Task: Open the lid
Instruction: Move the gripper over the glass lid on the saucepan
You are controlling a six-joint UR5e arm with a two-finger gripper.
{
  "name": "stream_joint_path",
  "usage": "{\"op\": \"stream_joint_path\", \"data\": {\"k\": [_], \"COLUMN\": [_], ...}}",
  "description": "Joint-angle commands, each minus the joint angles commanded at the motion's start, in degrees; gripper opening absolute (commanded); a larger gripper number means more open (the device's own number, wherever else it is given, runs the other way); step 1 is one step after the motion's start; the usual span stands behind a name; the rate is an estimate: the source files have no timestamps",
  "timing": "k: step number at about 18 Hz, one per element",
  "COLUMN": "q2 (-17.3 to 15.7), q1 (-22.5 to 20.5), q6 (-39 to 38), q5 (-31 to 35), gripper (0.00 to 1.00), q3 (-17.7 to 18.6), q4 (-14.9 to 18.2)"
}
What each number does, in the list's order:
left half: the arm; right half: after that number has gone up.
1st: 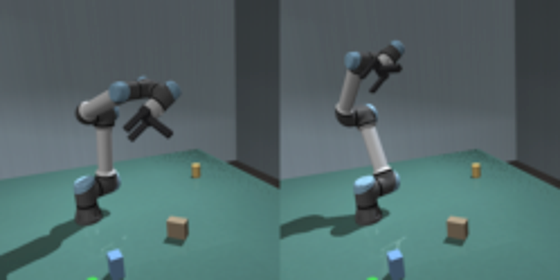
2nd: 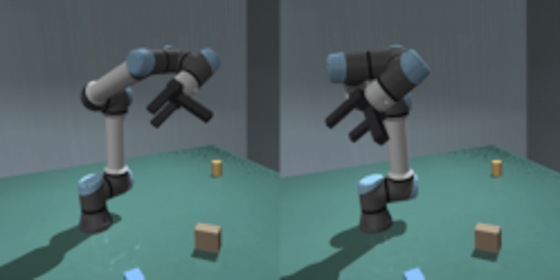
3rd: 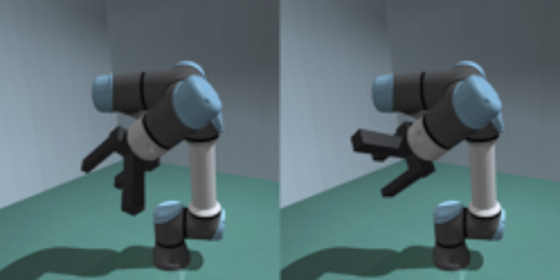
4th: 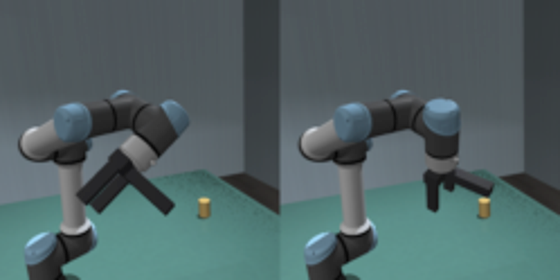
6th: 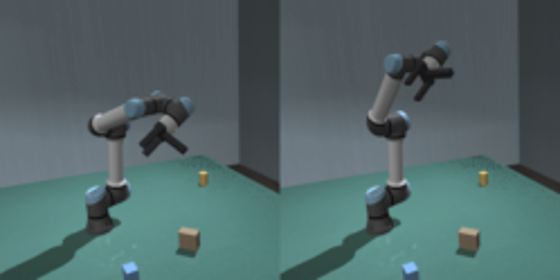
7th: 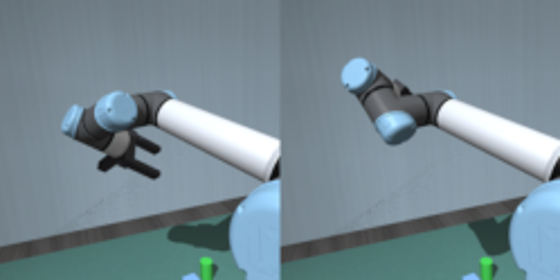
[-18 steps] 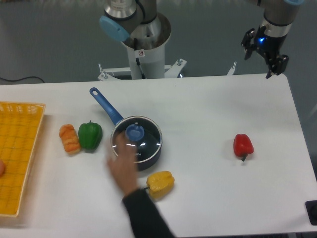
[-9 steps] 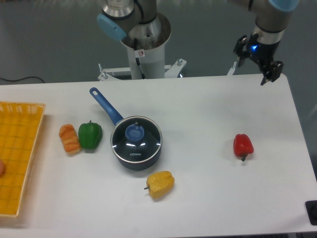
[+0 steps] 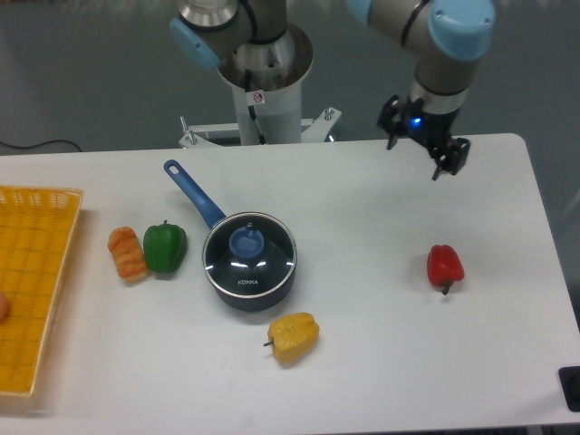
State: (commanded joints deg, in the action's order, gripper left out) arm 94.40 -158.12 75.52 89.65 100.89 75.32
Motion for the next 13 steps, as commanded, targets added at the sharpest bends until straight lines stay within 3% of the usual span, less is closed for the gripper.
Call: {"op": "stream_joint_path", "data": {"k": [4,13], "q2": [-0.09,1.40], "q1": [2.73,10.37], "q6": [-13.09,-29.45], "q5": [-3.34,-4.57], "gripper": [1.00,1.00], "q3": [0.09,0.71], "q4": [0.00,-0.26]}}
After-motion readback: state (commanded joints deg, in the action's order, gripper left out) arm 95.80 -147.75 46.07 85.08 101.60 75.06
